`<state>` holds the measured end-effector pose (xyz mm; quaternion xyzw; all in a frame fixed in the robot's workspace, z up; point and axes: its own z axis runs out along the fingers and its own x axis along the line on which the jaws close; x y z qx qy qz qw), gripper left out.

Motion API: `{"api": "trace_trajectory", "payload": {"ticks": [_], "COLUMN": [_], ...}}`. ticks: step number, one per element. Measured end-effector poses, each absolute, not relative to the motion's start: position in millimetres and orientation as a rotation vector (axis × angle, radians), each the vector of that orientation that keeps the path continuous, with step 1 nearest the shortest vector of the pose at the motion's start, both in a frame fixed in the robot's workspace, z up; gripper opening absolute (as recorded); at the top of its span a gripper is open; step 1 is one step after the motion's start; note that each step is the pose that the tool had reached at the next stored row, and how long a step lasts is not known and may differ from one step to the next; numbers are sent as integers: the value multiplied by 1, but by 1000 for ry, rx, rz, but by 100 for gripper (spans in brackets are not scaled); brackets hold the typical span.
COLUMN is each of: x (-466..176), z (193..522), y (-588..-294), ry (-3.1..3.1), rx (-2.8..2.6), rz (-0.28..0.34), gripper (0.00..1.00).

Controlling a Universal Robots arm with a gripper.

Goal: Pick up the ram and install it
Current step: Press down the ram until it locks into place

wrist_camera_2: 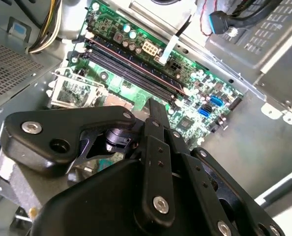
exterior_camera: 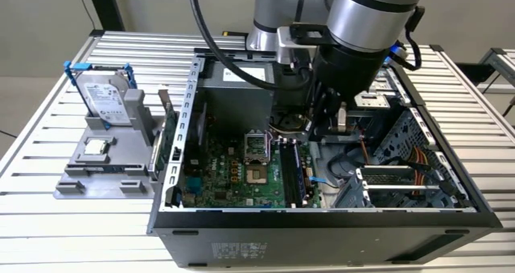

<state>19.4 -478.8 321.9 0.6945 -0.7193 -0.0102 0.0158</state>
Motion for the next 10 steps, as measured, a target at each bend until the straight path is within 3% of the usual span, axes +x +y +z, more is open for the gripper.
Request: {"api": "trace_trajectory", "payload": {"ticks": [10], "x": [19], "z": [338], "y": [-479], "ry": [-2235], "rx": [2158], "rz": [-27], "gripper": [0]}}
